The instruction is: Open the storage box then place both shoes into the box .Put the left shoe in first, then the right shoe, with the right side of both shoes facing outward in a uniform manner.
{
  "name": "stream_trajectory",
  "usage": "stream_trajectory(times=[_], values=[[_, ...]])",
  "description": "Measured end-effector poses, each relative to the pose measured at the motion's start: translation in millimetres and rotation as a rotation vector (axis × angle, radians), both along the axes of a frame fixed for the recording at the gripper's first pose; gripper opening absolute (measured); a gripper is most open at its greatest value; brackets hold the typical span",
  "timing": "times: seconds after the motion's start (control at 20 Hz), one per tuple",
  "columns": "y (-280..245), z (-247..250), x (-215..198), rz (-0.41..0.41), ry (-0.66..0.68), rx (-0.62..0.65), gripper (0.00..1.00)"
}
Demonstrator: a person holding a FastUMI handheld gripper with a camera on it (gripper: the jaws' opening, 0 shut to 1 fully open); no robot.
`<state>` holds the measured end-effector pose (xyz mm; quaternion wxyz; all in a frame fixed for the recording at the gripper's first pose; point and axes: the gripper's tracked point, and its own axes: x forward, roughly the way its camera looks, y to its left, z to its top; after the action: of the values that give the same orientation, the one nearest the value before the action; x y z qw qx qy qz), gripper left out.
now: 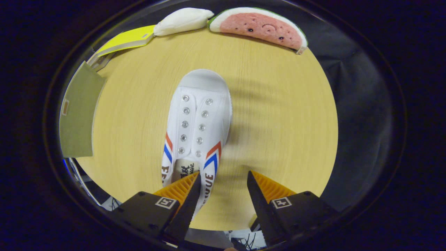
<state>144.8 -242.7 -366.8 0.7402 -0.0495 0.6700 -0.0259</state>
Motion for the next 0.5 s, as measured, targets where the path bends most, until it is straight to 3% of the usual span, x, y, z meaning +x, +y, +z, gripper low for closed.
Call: stream_trajectory(times=[0.1,0.25,0.3,0.5], values=[[9.7,-0.9,3.3,0.019,-0.023,0.061,0.74],[19.3,-3.5,3.4,0.03,-0.066,0.138,0.34],[19.0,-5.1,2.7,0.032,-0.075,0.149,0.25],[14.4,-6.0,3.0,-0.006,-0.126,0.205,0.06]])
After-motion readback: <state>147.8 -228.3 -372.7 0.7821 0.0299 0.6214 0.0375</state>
